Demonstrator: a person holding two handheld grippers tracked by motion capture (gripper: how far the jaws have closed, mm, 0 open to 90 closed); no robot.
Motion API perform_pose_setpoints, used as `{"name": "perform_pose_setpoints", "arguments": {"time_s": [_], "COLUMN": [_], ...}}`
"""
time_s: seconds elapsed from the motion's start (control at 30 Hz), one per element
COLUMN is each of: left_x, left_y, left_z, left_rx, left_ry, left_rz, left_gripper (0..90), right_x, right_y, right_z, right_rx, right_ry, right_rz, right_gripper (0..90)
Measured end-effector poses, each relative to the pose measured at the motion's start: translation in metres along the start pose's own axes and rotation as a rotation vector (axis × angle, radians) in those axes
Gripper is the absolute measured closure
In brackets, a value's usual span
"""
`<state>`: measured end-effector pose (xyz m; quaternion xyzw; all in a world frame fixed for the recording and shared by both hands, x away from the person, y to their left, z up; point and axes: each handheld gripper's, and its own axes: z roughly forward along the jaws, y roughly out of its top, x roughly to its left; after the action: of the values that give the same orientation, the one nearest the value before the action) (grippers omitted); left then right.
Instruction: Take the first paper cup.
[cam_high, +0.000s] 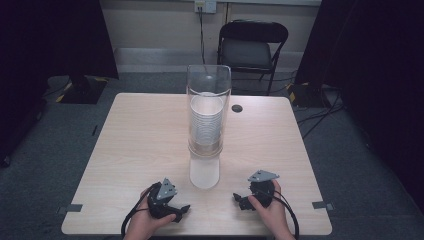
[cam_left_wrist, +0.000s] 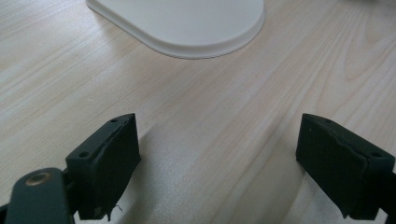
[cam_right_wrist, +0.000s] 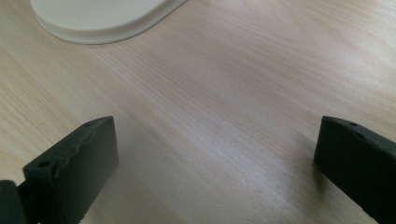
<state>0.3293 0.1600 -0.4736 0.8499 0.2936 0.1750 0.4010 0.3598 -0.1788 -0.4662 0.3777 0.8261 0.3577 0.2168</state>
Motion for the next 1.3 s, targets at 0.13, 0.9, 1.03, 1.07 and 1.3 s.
{"name": "perform_pose_setpoints", "arguments": {"time_s": [0.13,0.9,1.03,1.07,1.3], "left_x": [0.000,0.005,0.004,0.006,0.009], "left_y": [0.001,0.079,0.087,0.090,0.102], "left_z": [0.001,-0.010,-0.009,-0.008,-0.006], "left_rx": [-0.004,-0.260,-0.272,-0.283,-0.305], "left_ry": [0.009,0.006,0.012,0.018,0.028], "left_rz": [-0.003,-0.055,-0.071,-0.066,-0.060], "left_gripper": [13.8,18.8,18.9,19.6,19.8], "right_x": [0.000,0.000,0.000,0.000,0.000], "right_y": [0.000,0.000,0.000,0.000,0.000], "right_z": [0.000,0.000,0.000,0.000,0.000], "right_rx": [0.000,0.002,0.002,0.003,0.003], "right_ry": [0.000,-0.002,-0.002,-0.002,-0.002], "right_rz": [0.000,0.005,0.005,0.005,0.006], "right_gripper": [0.0,0.0,0.0,0.0,0.0]}}
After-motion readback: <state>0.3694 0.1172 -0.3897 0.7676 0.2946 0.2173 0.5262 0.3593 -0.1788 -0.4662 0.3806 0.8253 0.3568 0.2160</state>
